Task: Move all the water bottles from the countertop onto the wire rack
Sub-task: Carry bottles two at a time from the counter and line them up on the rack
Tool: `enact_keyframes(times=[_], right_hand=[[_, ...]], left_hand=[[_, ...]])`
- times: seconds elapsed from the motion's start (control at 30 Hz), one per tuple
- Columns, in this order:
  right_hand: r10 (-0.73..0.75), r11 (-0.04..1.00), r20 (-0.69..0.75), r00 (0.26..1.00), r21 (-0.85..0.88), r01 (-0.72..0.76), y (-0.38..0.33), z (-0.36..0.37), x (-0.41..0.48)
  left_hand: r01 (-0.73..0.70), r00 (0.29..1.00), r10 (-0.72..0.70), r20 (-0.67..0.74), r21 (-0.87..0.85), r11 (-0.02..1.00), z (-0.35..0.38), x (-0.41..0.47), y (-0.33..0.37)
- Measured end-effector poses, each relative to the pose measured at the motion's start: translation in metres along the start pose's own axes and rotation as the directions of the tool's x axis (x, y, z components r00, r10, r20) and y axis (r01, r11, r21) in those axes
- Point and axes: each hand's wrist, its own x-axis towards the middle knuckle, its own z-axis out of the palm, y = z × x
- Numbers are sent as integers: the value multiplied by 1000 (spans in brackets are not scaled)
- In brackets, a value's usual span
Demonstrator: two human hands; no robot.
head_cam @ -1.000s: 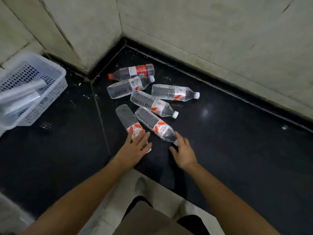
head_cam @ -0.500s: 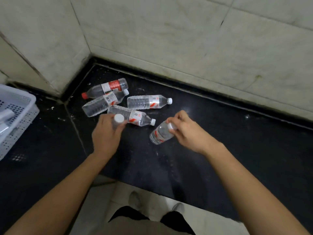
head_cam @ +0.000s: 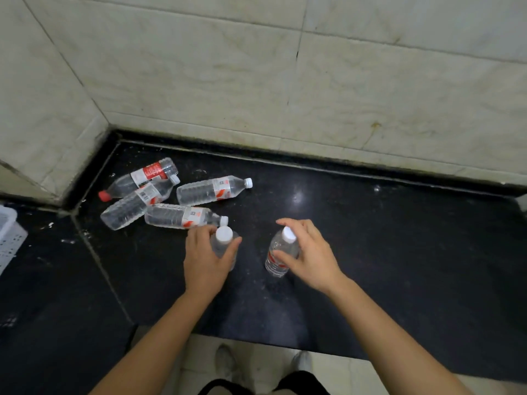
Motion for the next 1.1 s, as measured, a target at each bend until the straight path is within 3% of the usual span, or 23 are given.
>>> enact_keyframes(times=[0.1, 0.2, 0.27, 0.57, 0.7, 0.83, 0.97, 1.1], right_hand=[[158, 979, -132, 979, 148, -138, 1, 25, -9], [221, 953, -46, 974, 224, -206, -1, 49, -16], [256, 916, 0, 967, 320, -243, -2, 59, -20], [490, 739, -129, 862, 586, -332, 7, 44, -34], [556, 699, -271, 786, 664, -265, 14, 9, -69], [545, 729, -462, 700, 674, -122, 8, -44, -117], [503, 785, -652, 568, 620, 16, -6, -109, -176], [473, 829, -747, 467, 557, 52, -3, -161, -243]], left_hand=[[95, 984, -80, 162, -88, 992, 6, 0, -14], [154, 955, -123, 269, -97, 983, -1, -4, -30], [143, 951, -121, 283, -57, 988, -7, -8, -36], [86, 934, -44, 355, -104, 991, -15, 12, -33], [-6, 922, 81, 378, -194, 981, -7, 20, 6], [-95, 875, 259, 410, -377, 921, 14, 13, 82], [-144, 772, 432, 465, -535, 833, 29, -20, 174], [-180, 678, 574, 459, -653, 735, 48, -71, 248]])
